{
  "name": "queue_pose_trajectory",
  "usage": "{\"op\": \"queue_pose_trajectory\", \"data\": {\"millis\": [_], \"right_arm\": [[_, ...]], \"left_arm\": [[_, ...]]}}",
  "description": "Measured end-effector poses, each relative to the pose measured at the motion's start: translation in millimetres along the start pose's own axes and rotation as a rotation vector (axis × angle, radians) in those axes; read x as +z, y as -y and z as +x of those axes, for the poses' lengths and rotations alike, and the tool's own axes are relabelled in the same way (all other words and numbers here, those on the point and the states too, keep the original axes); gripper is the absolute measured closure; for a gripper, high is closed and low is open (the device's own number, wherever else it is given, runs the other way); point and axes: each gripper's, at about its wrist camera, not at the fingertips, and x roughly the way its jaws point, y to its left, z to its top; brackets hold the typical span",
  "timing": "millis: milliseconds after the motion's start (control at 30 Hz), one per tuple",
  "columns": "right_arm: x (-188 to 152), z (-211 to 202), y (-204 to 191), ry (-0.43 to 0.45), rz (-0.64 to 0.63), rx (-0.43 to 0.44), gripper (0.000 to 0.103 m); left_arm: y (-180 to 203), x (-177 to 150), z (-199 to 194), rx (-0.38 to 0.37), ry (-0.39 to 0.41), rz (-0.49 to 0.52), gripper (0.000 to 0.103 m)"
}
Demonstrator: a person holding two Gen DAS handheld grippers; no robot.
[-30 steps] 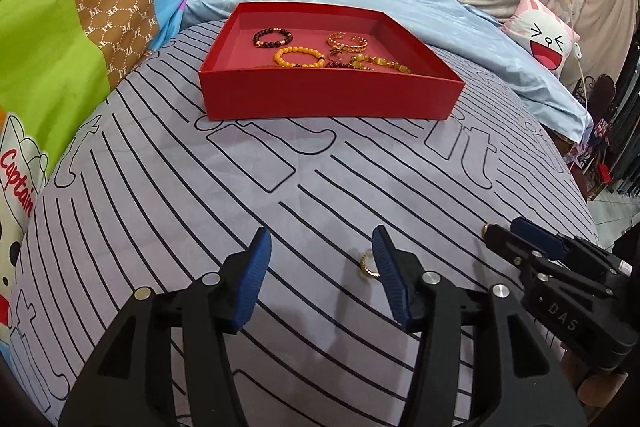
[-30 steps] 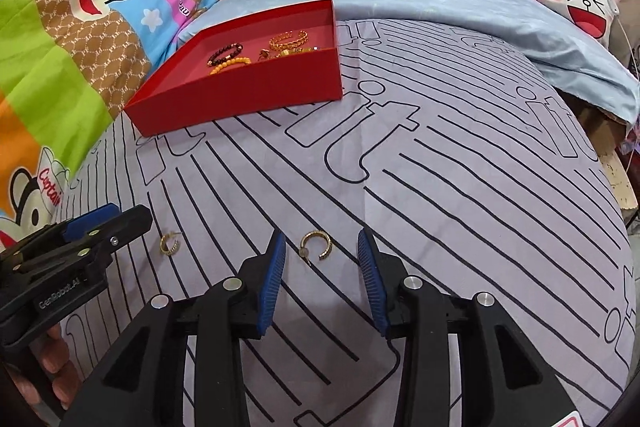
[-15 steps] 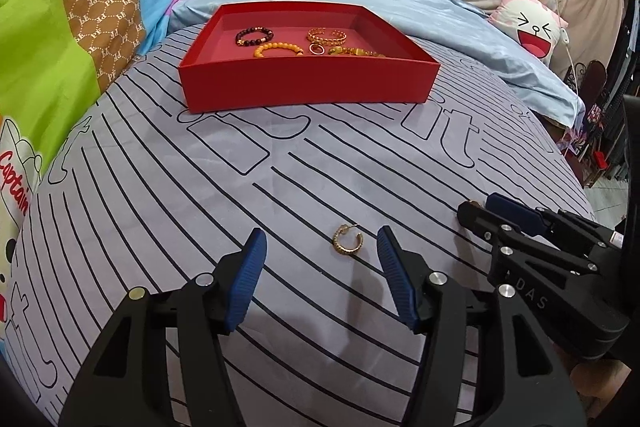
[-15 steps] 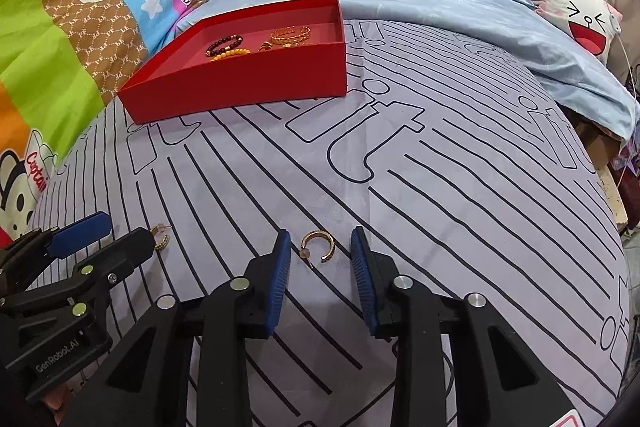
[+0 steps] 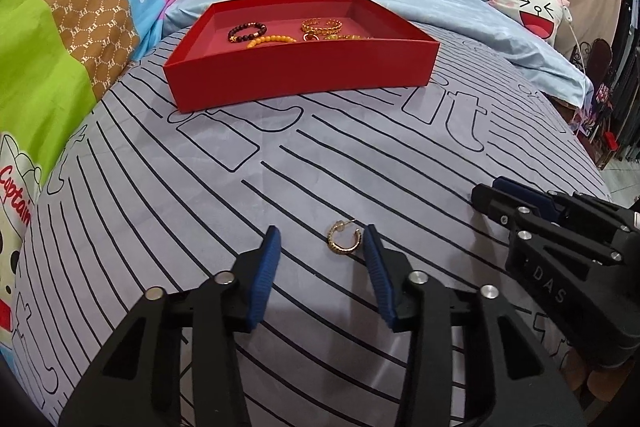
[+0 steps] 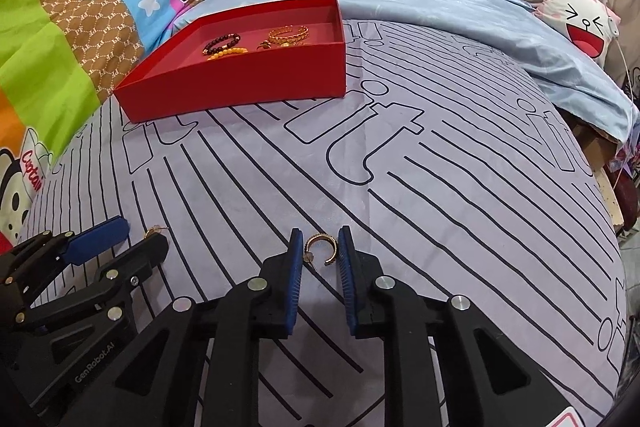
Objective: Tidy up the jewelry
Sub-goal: 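Grasp a small gold hoop ring with the left gripper while the right gripper grasps another, then carry both held gold hoop rings over the red tray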
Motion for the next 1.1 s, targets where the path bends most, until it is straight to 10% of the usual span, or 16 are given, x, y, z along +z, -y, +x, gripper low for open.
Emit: {"op": "queue_pose_trajectory", "data": {"millis": [267,1100], "right_arm": [[0,0,-4,-0.001,-0.003,0.014,0.086],[13,-23,-28,0.033,-0.022,0.106,0.086]], "left_arm": [[3,2,1,-0.006,0.000,0.011,0.087],[-17,23,-13,-0.037,-0.016,-0.072,0.087]]}}
